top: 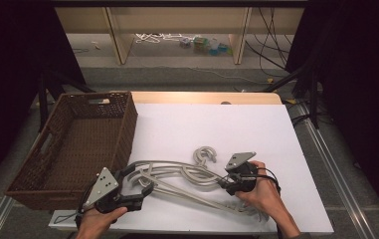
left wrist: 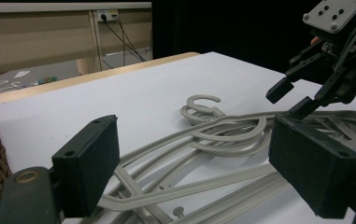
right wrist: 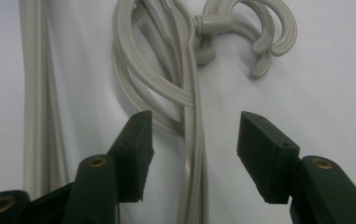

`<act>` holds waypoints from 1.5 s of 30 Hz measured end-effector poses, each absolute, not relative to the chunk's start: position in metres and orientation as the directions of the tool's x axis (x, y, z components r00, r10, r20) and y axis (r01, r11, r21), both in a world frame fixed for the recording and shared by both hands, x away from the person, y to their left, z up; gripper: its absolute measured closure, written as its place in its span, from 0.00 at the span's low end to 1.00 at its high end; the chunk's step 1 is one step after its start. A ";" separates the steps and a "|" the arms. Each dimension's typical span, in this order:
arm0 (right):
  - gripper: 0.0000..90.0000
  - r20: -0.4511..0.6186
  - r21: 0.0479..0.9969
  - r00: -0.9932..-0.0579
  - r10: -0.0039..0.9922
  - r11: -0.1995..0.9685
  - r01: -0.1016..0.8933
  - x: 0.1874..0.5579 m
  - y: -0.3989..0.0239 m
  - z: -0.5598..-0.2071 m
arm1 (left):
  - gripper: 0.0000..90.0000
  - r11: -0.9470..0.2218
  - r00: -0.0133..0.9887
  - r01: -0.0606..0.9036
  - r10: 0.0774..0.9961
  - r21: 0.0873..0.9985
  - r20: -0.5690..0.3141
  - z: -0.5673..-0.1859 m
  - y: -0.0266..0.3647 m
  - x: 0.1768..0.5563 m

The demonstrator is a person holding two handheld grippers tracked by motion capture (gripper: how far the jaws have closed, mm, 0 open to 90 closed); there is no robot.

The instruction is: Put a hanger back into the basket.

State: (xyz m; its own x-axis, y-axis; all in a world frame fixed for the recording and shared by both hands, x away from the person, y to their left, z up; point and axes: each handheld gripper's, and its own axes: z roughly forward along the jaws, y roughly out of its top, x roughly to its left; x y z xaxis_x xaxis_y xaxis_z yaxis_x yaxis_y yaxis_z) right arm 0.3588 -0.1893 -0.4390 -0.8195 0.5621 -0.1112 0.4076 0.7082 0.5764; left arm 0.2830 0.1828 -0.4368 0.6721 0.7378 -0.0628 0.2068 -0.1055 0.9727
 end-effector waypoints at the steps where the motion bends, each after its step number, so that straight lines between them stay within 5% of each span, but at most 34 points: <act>1: 0.56 -0.100 0.562 -0.824 0.557 0.716 0.415 0.359 -0.188 -0.439 | 0.18 -0.104 0.672 0.210 0.738 0.972 -0.066 -0.437 0.182 0.283; 20: 0.89 -0.057 0.487 -0.836 0.546 0.746 0.455 0.377 -0.175 -0.451 | 0.18 -0.105 0.677 0.215 0.732 0.971 -0.071 -0.438 0.184 0.285; 45: 0.90 -0.107 0.444 -0.838 0.536 0.779 0.442 0.373 -0.169 -0.442 | 0.18 -0.120 0.676 0.227 0.734 0.966 -0.067 -0.437 0.184 0.285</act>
State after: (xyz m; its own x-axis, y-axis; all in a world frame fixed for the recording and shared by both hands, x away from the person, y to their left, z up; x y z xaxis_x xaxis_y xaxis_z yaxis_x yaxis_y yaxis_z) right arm 0.3734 -0.1691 -0.4418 -0.8376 0.5357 -0.1067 0.4417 0.7793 0.4445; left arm 0.2848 0.1838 -0.4375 0.6757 0.7341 -0.0671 0.2269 -0.1205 0.9664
